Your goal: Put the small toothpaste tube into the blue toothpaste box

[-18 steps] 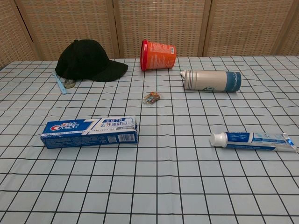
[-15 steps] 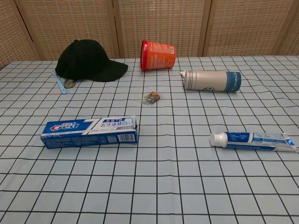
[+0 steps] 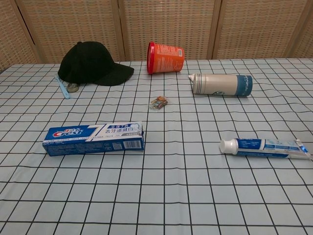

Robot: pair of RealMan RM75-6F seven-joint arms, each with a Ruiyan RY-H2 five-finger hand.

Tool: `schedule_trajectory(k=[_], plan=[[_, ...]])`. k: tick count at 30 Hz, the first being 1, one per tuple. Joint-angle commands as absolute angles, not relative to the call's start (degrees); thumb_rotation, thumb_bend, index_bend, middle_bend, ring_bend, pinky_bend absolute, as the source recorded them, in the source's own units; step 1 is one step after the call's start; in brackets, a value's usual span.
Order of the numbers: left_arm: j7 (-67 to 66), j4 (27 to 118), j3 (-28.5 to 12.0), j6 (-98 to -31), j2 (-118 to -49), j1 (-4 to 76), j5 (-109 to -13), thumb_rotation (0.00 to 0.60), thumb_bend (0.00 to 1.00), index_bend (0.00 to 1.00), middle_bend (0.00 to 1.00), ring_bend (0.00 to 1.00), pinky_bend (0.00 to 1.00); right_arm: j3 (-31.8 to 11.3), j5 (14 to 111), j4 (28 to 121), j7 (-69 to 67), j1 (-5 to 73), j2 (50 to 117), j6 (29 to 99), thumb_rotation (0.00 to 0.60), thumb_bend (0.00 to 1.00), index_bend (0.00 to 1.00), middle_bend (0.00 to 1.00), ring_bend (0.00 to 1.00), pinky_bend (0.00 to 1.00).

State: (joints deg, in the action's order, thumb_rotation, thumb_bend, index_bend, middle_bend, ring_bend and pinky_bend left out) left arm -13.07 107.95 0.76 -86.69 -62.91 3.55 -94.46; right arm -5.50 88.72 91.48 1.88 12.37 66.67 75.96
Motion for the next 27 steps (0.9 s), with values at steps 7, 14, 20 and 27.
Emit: schedule_trajectory(k=[7,14,20,27], plan=[[-13.7,107.7,-0.1,-85.3,-63.4,4.2,-91.9,0.600,0.00,0.00,0.00,0.00,0.00,-8.7,77.2,84.7,13.9,20.7,78.2,63.4,0.600,0.09,0.42,0.44,0.36,0.36],[-14.2,107.5,-0.5,-84.0,-63.7,4.9,-90.2,0.600,0.00,0.00,0.00,0.00,0.00,-8.0,74.5,83.1,17.9,22.3,82.6,61.8,0.600,0.13,0.44,0.46,0.38,0.38],[-14.3,107.5,-0.6,-83.7,-63.7,5.1,-89.6,0.600,0.00,0.00,0.00,0.00,0.00,-7.7,73.4,81.0,19.7,23.5,85.8,61.2,0.600,0.15,0.45,0.46,0.38,0.38],[-14.4,107.5,-0.5,-83.5,-63.8,5.3,-89.3,0.600,0.00,0.00,0.00,0.00,0.00,-8.0,70.5,77.9,21.4,25.2,88.8,58.9,0.600,0.19,0.45,0.46,0.38,0.38]])
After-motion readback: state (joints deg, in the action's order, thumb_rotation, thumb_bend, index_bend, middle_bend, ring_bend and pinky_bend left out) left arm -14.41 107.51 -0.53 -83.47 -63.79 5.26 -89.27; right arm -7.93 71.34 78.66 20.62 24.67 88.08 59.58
